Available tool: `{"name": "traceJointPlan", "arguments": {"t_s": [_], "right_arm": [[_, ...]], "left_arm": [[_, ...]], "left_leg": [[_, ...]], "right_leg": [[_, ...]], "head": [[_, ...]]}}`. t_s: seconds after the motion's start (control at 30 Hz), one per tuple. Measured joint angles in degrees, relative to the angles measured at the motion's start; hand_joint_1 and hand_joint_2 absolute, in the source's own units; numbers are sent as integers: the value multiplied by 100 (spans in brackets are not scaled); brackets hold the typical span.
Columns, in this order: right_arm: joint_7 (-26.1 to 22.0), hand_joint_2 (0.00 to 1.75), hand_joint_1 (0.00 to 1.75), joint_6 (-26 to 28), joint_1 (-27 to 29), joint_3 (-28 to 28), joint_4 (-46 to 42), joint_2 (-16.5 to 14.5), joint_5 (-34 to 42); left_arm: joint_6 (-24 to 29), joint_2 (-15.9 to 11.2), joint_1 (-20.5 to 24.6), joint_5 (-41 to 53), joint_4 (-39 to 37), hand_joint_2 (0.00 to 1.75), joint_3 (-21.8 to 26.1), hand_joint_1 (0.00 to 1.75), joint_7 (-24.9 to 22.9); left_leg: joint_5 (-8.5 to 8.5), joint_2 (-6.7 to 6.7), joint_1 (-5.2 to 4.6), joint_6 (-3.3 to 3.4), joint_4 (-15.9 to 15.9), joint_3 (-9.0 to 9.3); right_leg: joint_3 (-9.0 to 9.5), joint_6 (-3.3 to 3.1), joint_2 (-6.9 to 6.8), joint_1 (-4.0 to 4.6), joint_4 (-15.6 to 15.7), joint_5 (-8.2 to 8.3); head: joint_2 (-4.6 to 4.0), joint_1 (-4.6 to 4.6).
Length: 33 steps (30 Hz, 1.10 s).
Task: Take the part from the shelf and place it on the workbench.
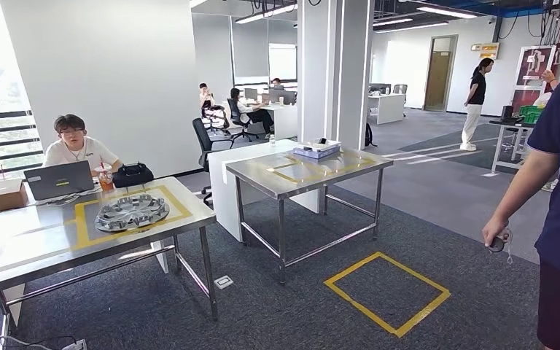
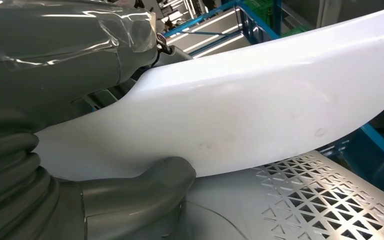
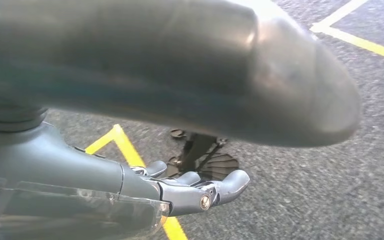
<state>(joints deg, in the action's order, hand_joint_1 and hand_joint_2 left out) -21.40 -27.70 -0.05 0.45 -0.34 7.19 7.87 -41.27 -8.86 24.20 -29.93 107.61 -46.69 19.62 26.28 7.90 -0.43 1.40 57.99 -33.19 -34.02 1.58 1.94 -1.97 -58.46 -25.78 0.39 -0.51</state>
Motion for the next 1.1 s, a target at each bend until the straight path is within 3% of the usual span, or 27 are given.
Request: {"name": "traceJointPlan", "arguments": {"t_s": [0.07, 0.13, 0.2, 0.23, 0.27, 0.3, 0.37, 0.43, 0.47, 0.53, 0.6, 0.67, 0.73, 0.77, 0.8, 0.87, 0.9, 0.97, 1.03, 1.1], "right_arm": [[1, 0, 0, -1, 5, 10, 1, 5, 0], [14, 0, 0, -2, 28, 22, 2, 13, 8], [40, 0, 0, 1, 60, 37, 4, 15, 22], [53, 0, 0, 7, 74, 42, 5, 17, 30], [66, 0, 0, 22, 84, 47, 6, 19, 45], [75, 0, 0, 38, 88, 51, 6, 19, 63], [85, 0, 0, 77, 91, 61, 6, 15, 105], [86, 0, 0, 99, 98, 75, 6, 16, 134], [86, 0, 0, 105, 103, 84, 6, 20, 142], [88, 0, 0, 110, 99, 95, 3, 32, 147], [89, 0, 0, 110, 96, 100, -1, 42, 150], [87, 0, 0, 135, 114, 103, 1, 60, 175], [84, 0, 0, 184, 137, 104, 7, 87, 245], [79, 0, 0, 204, 146, 107, 9, 103, 287], [72, 0, 0, 214, 146, 114, 10, 123, 317], [57, 0, 0, 209, 136, 139, 10, 175, 349], [54, 0, 0, 197, 129, 154, 10, 198, 357], [51, 0, 0, 174, 116, 186, 10, 242, 380], [39, 0, 0, 170, 112, 218, 10, 269, 409], [22, 0, 0, 175, 122, 244, 10, 277, 436]], "left_arm": [[-4, -7, -9, -6, 3, 175, 13, 175, 2], [-19, -9, -18, -21, 4, 175, 26, 175, 4], [-44, -10, -40, -32, -3, 175, 31, 175, 5], [-56, -12, -52, -37, -9, 175, 32, 175, 5], [-67, -12, -62, -45, -14, 175, 35, 175, 5], [-75, -11, -66, -56, -18, 175, 43, 175, 8], [-84, -9, -67, -92, -18, 175, 77, 175, 21], [-86, -2, -65, -120, -14, 175, 110, 175, 37], [-87, 0, -65, -126, -12, 175, 119, 175, 41], [-87, 2, -74, -128, -7, 175, 133, 175, 45], [-93, 8, -78, -131, 4, 175, 155, 175, 54], [-97, 26, -84, -132, 8, 175, 167, 175, 68], [-99, 40, -122, -128, 6, 175, 172, 175, 99], [-102, 40, -143, -128, 6, 175, 177, 175, 120], [-102, 37, -157, -128, 7, 175, 188, 175, 139], [-104, 28, -174, -130, 14, 175, 231, 175, 174], [-109, 22, -189, -132, 21, 175, 259, 175, 191], [-151, 7, -239, -138, 49, 175, 327, 175, 220], [-234, -5, -291, -143, 78, 175, 397, 175, 238], [-312, -10, -325, -146, 102, 175, 459, 175, 246]], "left_leg": [[116, -243, -2, -47, 190, -81], [419, -627, 4, -102, 808, -390], [689, -766, 37, -128, 1578, -825], [698, -781, 47, -128, 1762, -954], [589, -792, 51, -118, 1719, -968], [396, -824, 44, -91, 1440, -852], [14, -1054, -18, 14, 598, -437], [-88, -1246, -94, 96, 131, -206], [-63, -1241, -115, 107, 85, -192], [-95, -1072, -100, 122, 8, -146], [-158, -922, -41, 157, -115, -40], [-199, -780, -7, 191, -168, 13], [-198, -633, -4, 199, -163, 17], [-187, -570, 0, 191, -159, 25], [-169, -515, 9, 173, -149, 38], [-103, -436, 28, 108, -93, 59], [-48, -412, 26, 67, -41, 54], [44, -393, 11, -5, 32, 42], [85, -394, 28, -53, 43, 51], [196, -509, 55, -108, 194, -14]], "right_leg": [[40, -70, -103, -9, 10, -20], [79, -136, -215, 7, 15, -53], [102, -169, -349, 37, 14, -90], [116, -174, -418, 49, 14, -109], [139, -176, -490, 62, 14, -131], [170, -177, -555, 77, 15, -154], [245, -164, -677, 113, 21, -206], [295, -124, -796, 140, 31, -252], [314, -96, -866, 145, 39, -271], [361, -46, -942, 145, 50, -305], [307, -28, -655, 132, -146, -413], [-24, -47, -280, 106, -797, -657], [-450, -21, -195, 85, -1472, -816], [-572, 29, -194, 66, -1565, -768], [-590, 97, -194, 41, -1429, -627], [-384, 239, -193, -20, -687, -213], [-255, 260, -188, -33, -339, -48], [-122, 175, -182, -26, -16, 85], [-104, 45, -187, -11, -16, 82], [-87, -30, -198, -25, -7, 77]], "head": [[0, -18], [0, -38], [0, -44], [1, -47], [0, -49], [0, -52], [0, -53], [-1, -50], [-1, -49], [1, -51], [-1, -47], [-1, -24], [1, -1], [1, 1], [0, 7], [0, 17], [0, 26], [0, 22], [0, 6], [0, -5]]}}
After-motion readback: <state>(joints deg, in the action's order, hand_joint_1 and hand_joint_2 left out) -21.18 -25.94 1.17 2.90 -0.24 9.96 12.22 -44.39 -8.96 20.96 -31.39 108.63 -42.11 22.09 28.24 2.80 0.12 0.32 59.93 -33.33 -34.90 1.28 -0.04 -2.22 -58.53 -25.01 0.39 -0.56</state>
